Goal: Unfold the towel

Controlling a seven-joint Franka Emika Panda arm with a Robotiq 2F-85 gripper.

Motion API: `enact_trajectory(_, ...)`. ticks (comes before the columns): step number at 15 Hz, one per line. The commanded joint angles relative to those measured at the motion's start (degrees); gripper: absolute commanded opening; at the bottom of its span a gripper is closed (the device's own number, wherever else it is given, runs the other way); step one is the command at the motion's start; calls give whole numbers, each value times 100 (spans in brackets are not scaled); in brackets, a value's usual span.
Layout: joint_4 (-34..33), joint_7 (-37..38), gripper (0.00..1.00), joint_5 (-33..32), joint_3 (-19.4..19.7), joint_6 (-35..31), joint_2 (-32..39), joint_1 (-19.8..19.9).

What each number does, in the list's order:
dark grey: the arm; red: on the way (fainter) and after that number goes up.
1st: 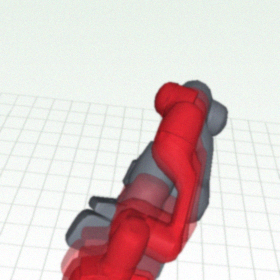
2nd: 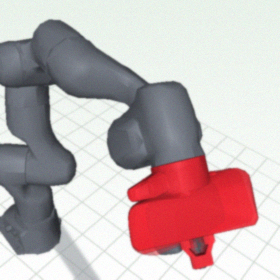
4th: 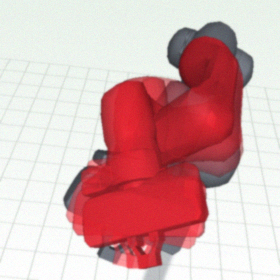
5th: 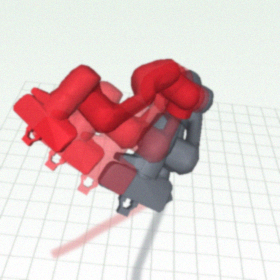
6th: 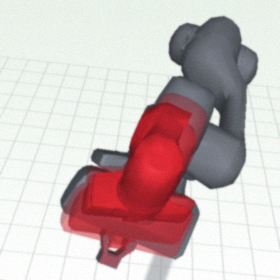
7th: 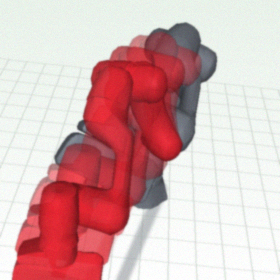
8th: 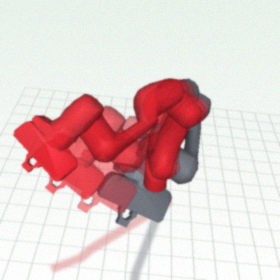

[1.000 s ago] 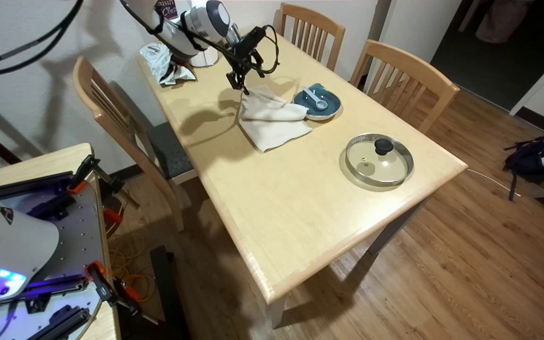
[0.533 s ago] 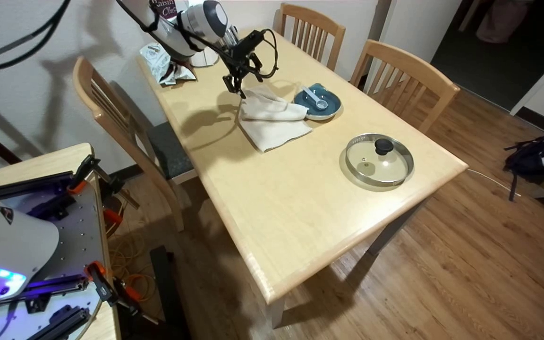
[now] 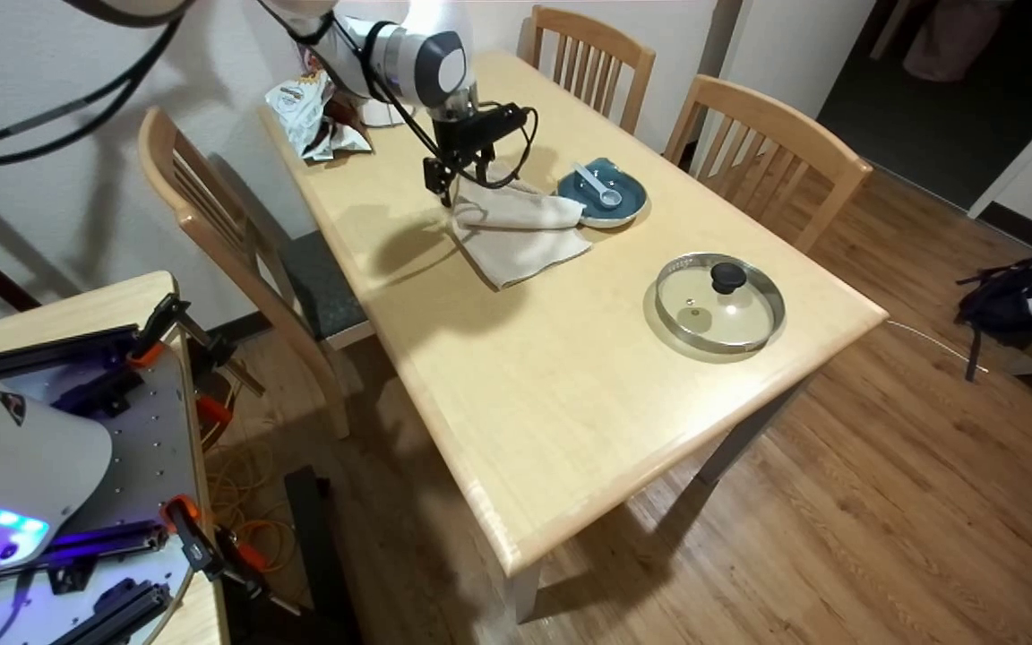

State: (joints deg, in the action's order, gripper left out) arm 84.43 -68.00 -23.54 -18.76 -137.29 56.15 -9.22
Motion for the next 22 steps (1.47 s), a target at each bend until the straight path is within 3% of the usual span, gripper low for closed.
enact_trajectory(1, -10, -509, 100, 1017, -178, 908, -84, 323)
enact_trajectory(7, 124, -196, 100, 1865, 11, 1767, -373, 372)
enact_trajectory(12, -50, -287, 100, 1917, 138, 1728, -247, 252)
enact_trajectory(14, -264, -157, 100, 1696, 305, 1733, -155, 8)
enact_trajectory(18, -238, 383, 100, 950, 994, 1857, -251, -470)
enact_trajectory(22, -209, 661, 100, 508, 1259, 1941, -155, -581)
